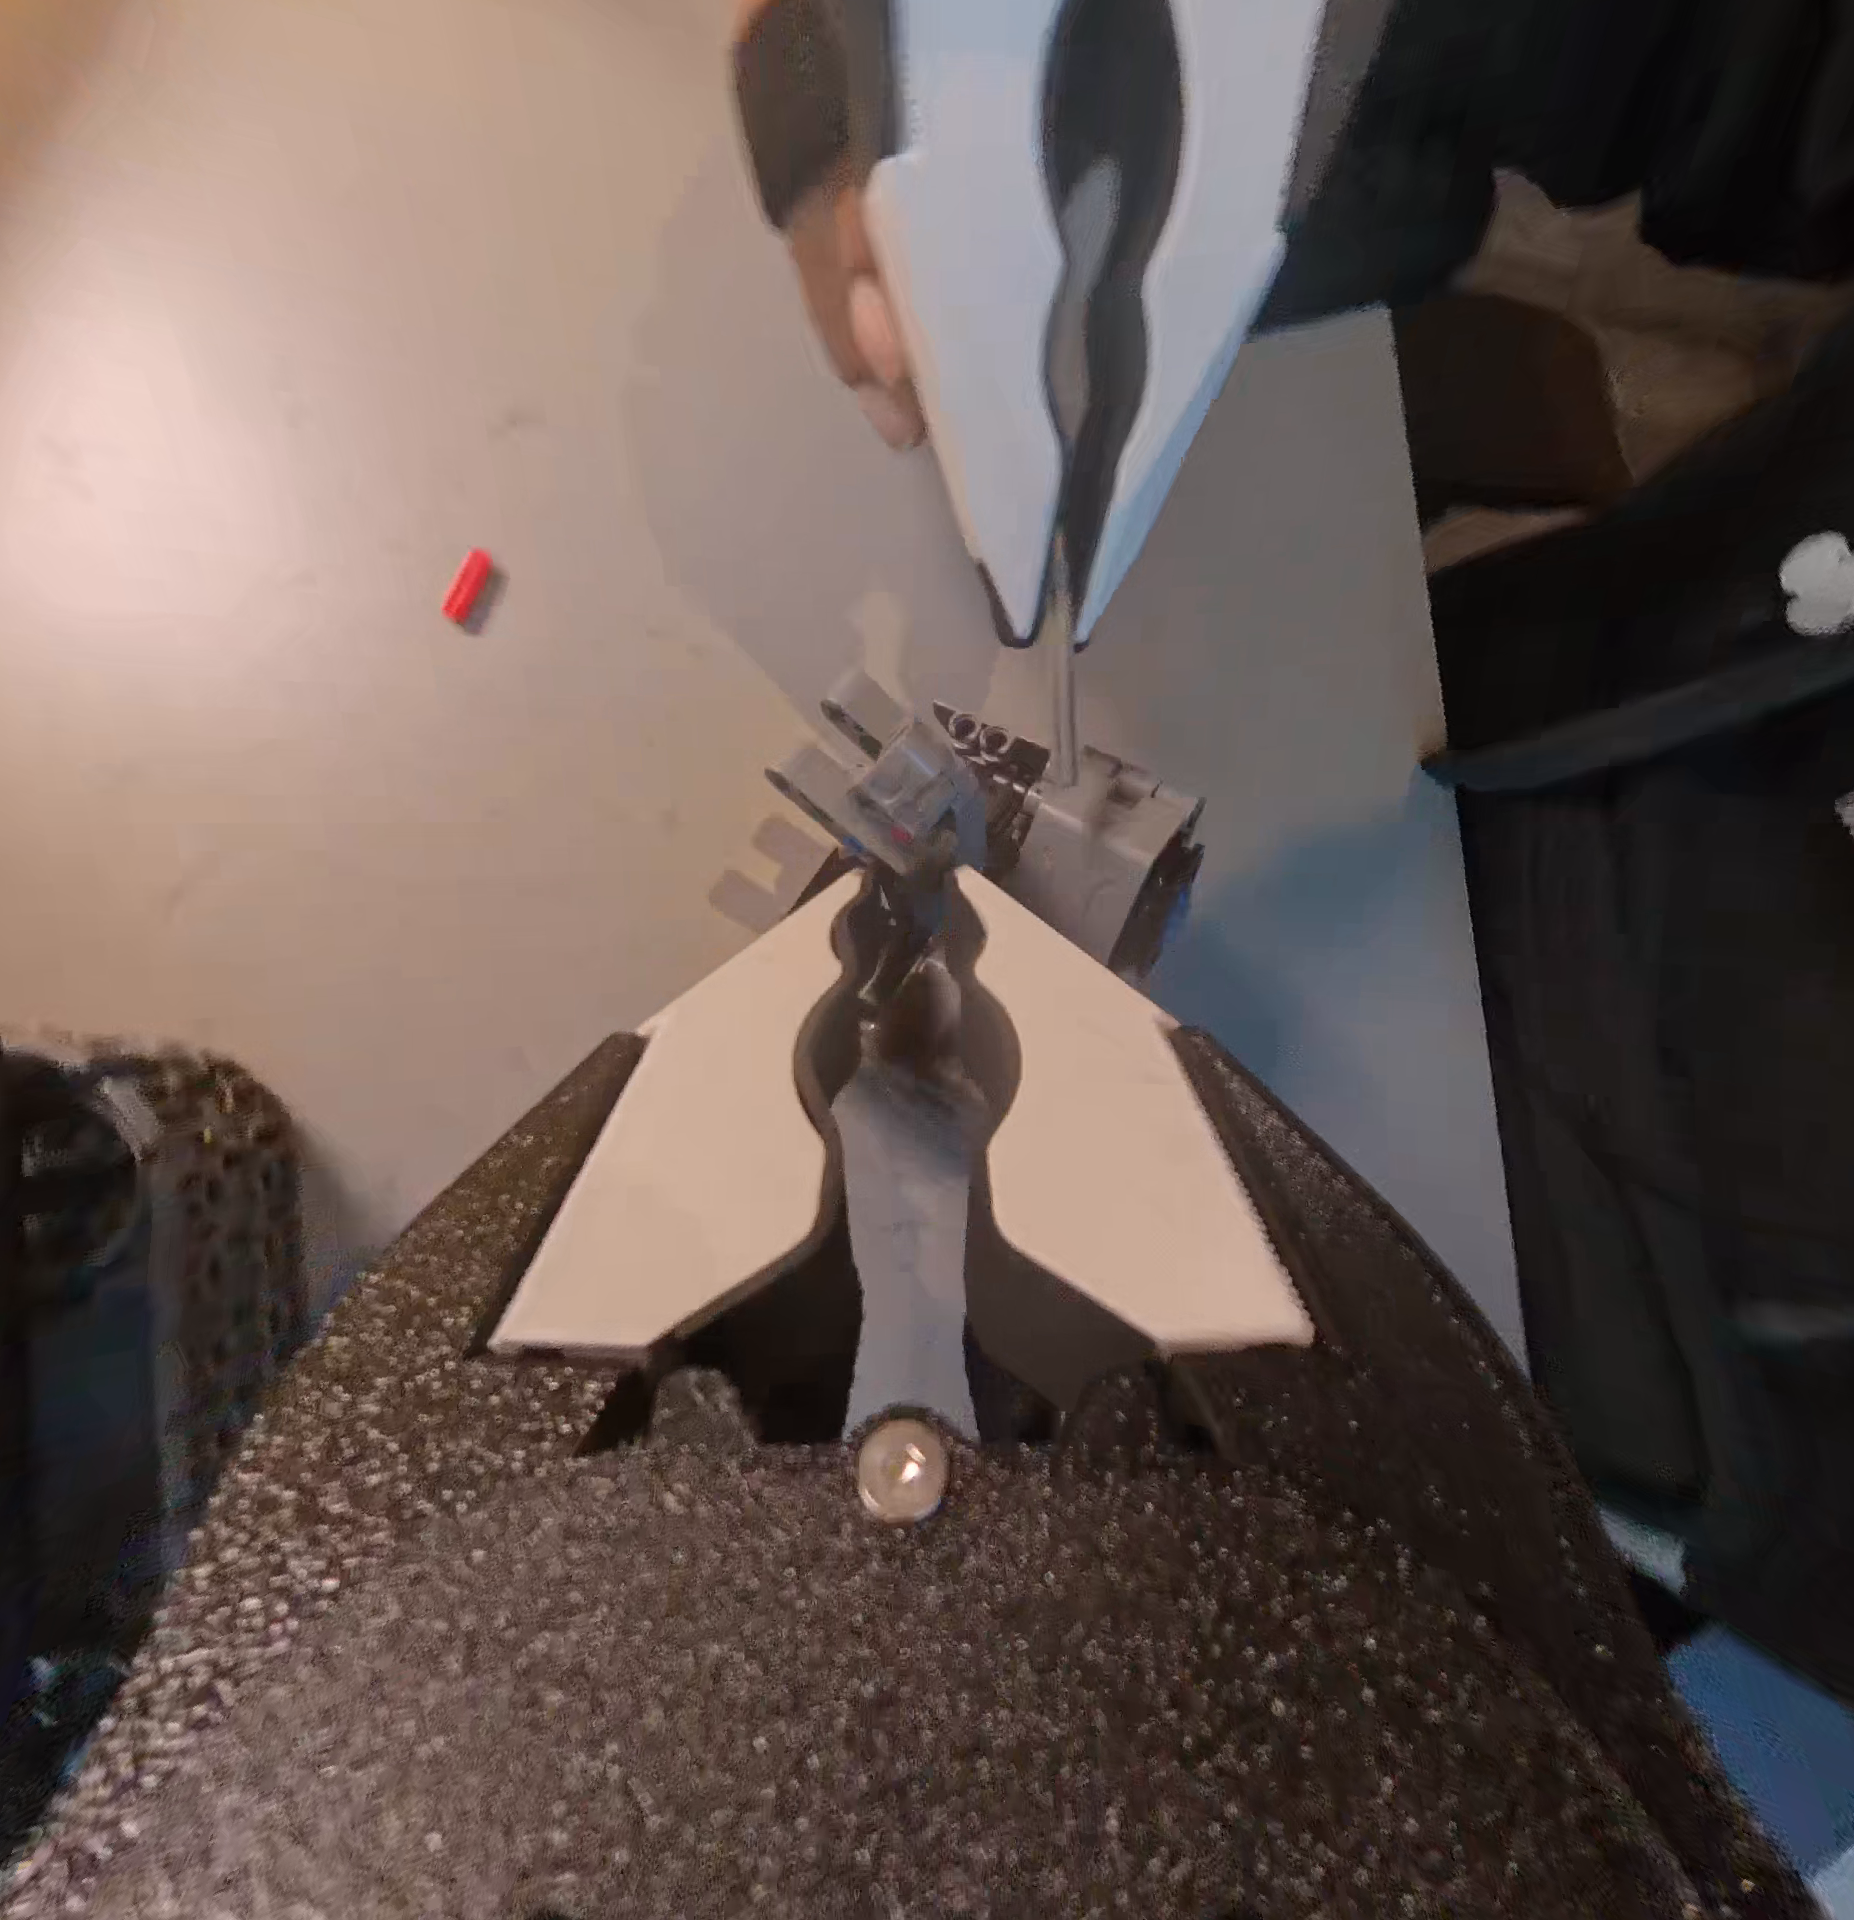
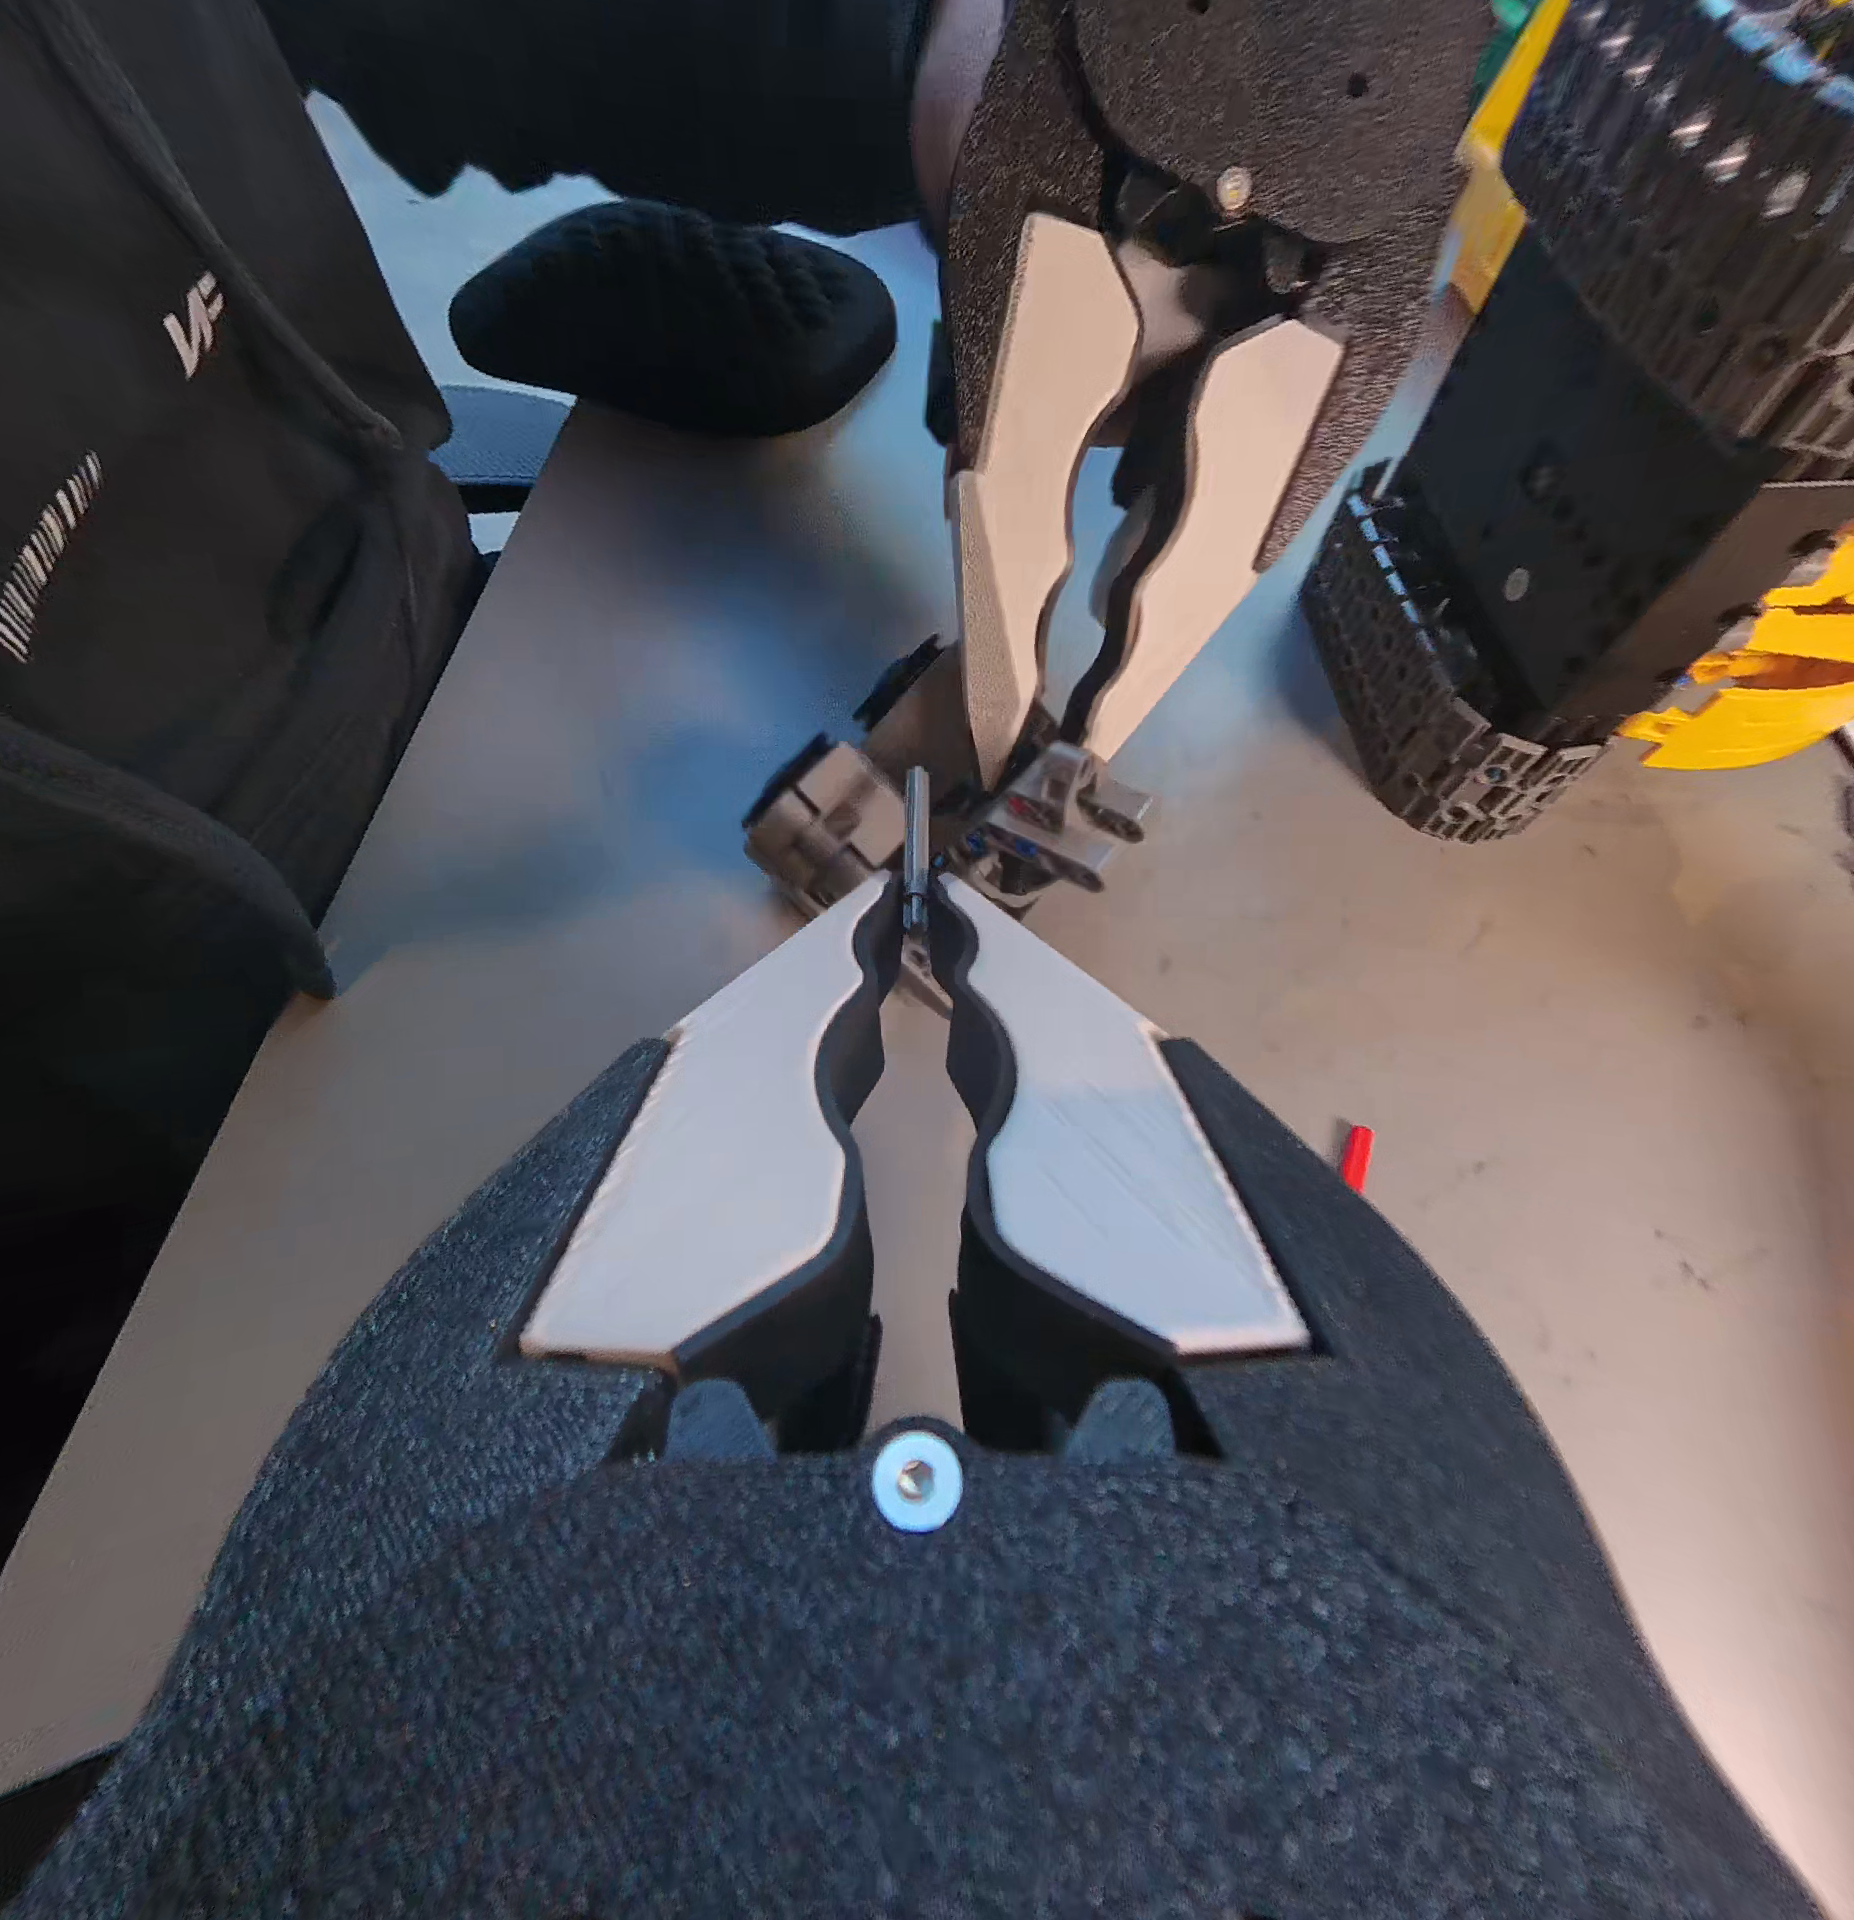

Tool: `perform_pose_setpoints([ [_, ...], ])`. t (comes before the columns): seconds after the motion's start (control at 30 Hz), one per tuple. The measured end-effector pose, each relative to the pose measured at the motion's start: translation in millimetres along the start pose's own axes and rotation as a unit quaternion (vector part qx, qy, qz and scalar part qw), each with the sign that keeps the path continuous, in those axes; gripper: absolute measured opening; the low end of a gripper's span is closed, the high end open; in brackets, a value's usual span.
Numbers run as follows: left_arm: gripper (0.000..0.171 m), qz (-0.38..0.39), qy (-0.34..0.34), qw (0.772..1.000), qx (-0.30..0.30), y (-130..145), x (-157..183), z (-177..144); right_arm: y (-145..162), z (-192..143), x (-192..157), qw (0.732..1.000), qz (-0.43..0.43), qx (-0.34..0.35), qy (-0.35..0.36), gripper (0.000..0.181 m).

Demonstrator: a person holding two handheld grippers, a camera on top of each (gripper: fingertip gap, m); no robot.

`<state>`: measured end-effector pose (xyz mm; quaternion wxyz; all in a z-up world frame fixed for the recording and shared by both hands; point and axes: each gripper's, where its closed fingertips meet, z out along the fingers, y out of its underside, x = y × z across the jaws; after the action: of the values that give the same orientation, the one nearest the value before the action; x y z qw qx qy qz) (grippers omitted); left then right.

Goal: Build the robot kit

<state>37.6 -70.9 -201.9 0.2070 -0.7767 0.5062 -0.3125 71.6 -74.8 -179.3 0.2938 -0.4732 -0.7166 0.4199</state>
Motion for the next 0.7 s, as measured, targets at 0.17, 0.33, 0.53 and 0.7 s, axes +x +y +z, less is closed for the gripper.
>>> perform_pose_setpoints([
  [0.17,0.007,-0.174,-0.060,0.978,0.102,8,4,-11,-6,-10,12,0.999,0.008,0.022,0.028,0.004],
  [0.33,0.010,-0.189,-0.063,0.969,0.144,14,18,-18,-7,-4,12,0.999,0.018,0.030,0.019,0.004],
  [0.53,0.025,-0.090,-0.110,0.975,0.173,6,14,-55,-27,-6,11,0.996,0.024,0.085,0.022,0.003],
  [0.7,0.023,0.060,-0.115,0.978,0.162,-18,38,-43,-43,6,3,0.995,-0.012,0.098,0.024,0.003],
])
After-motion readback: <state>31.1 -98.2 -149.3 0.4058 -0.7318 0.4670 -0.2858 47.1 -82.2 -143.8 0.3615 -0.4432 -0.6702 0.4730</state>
